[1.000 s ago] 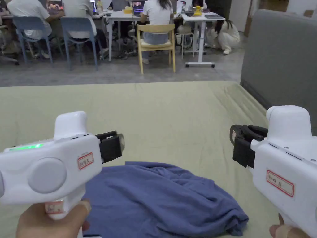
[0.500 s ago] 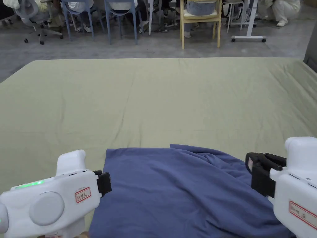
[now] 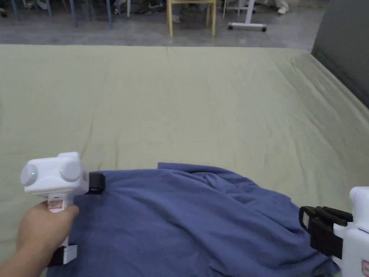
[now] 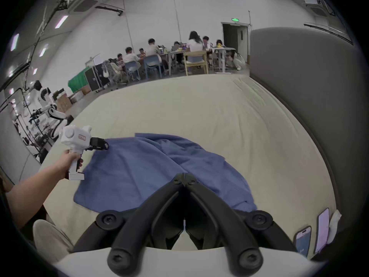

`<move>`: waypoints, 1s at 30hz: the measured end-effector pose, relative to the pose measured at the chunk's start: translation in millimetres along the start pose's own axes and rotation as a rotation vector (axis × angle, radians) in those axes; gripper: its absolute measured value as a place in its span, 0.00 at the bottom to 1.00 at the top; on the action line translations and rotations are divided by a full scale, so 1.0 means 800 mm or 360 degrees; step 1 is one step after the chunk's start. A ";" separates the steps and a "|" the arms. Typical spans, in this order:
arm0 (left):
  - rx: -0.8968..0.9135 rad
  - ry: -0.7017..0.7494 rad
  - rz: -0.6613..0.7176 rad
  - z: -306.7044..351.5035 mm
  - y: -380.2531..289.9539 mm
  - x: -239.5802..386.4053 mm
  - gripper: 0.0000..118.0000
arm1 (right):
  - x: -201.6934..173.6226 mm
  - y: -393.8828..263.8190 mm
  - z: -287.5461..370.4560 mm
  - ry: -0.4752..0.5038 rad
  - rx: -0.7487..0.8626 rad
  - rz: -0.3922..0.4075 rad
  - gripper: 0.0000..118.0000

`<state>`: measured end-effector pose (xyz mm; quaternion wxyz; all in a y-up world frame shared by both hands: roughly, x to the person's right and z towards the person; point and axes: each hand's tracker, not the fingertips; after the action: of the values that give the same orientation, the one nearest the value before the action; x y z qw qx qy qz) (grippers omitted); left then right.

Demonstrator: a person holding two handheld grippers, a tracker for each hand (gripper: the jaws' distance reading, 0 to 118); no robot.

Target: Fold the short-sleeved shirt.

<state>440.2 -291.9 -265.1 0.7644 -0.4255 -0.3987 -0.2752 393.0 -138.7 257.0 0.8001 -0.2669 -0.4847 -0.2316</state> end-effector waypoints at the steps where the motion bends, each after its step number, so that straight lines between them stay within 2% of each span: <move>1: 0.0008 -0.0084 0.0044 0.004 -0.006 0.003 0.91 | 0.011 -0.001 -0.002 -0.0055 -0.0030 -0.0019 0.02; 3: 0.0090 -0.0057 0.0028 0.016 0.000 0.000 0.88 | 0.029 -0.003 -0.009 -0.0135 -0.0076 -0.0034 0.02; 4: 0.0126 -0.0084 -0.0035 0.028 -0.002 0.008 0.75 | 0.038 -0.005 -0.012 -0.0168 -0.0094 -0.0026 0.02; 5: 0.0171 -0.0105 -0.0086 0.039 -0.005 0.014 0.53 | 0.044 -0.007 -0.015 -0.0190 -0.0094 -0.0023 0.02; 6: 0.0162 -0.0259 -0.0099 0.041 0.003 0.008 0.10 | 0.050 -0.008 -0.019 -0.0206 -0.0100 -0.0021 0.02; 7: 0.0191 -0.0259 -0.0134 0.055 0.006 0.015 0.00 | 0.056 -0.008 -0.024 -0.0204 -0.0112 -0.0020 0.02; 8: 0.0206 -0.0215 -0.0155 0.066 0.008 0.017 0.00 | 0.060 -0.009 -0.028 -0.0210 -0.0121 -0.0024 0.02; 11: 0.0343 -0.0363 -0.0075 0.117 -0.004 0.007 0.00 | 0.073 -0.006 -0.041 -0.0234 -0.0138 -0.0074 0.03; 12: 0.0383 -0.0389 -0.0048 0.137 -0.007 0.002 0.00 | 0.076 -0.006 -0.048 -0.0223 -0.0160 -0.0100 0.19; 13: 0.0414 -0.0381 -0.0025 0.155 -0.012 -0.004 0.00 | 0.079 -0.006 -0.058 -0.0224 -0.0215 -0.0135 0.73; 14: 0.0444 -0.0361 -0.0005 0.170 -0.019 -0.008 0.00 | 0.080 -0.009 -0.075 -0.0242 -0.0327 -0.0129 1.00; 15: 0.0483 -0.0376 0.0038 0.187 -0.027 -0.015 0.00 | 0.084 -0.018 -0.087 -0.0180 -0.0454 -0.0145 0.99; 16: 0.0517 -0.0431 0.0084 0.202 -0.036 -0.023 0.00 | 0.080 -0.029 -0.107 -0.0113 -0.0384 -0.0164 0.99; 17: 0.0531 -0.0440 0.0116 0.212 -0.043 -0.028 0.00 | 0.079 -0.038 -0.121 -0.0119 -0.0443 -0.0190 0.99; 19: 0.0541 -0.0409 0.0116 0.235 -0.062 -0.026 0.00 | 0.082 -0.055 -0.150 -0.0119 -0.0513 -0.0347 0.99; 20: 0.0543 -0.0407 0.0118 0.241 -0.067 -0.029 0.00 | 0.089 -0.041 -0.136 -0.0126 -0.0503 -0.0407 0.98; 21: 0.0545 -0.0407 0.0119 0.247 -0.073 -0.033 0.00 | 0.095 -0.034 -0.132 -0.0184 -0.0534 -0.0457 0.93; 23: 0.0538 -0.0395 0.0128 0.254 -0.077 -0.035 0.00 | 0.097 -0.032 -0.140 -0.0190 -0.0684 -0.0486 0.21; 24: 0.0542 -0.0394 0.0134 0.260 -0.080 -0.039 0.00 | 0.094 -0.030 -0.131 -0.0141 -0.0613 -0.0491 0.15; 25: 0.0551 -0.0393 0.0149 0.266 -0.083 -0.044 0.00 | 0.088 -0.029 -0.120 -0.0067 -0.0548 -0.0530 0.15; 26: 0.0567 -0.0378 0.0165 0.272 -0.082 -0.046 0.00 | 0.078 -0.022 -0.109 -0.0117 -0.0513 -0.0465 0.15; 28: 0.0613 -0.0399 0.0226 0.289 -0.079 -0.057 0.00 | 0.059 -0.004 -0.087 -0.0050 -0.0390 -0.0272 0.15; 29: 0.0639 -0.0414 0.0253 0.297 -0.076 -0.061 0.00 | 0.051 0.005 -0.071 -0.0064 -0.0296 -0.0245 0.15; 30: 0.0669 -0.0417 0.0267 0.308 -0.068 -0.064 0.00 | 0.041 0.025 -0.054 -0.0095 -0.0200 -0.0164 0.15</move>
<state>278.8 -99.9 -206.0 0.7981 -0.3208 -0.5060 -0.0645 447.8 -155.5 265.9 0.7539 -0.2981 -0.5061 -0.2944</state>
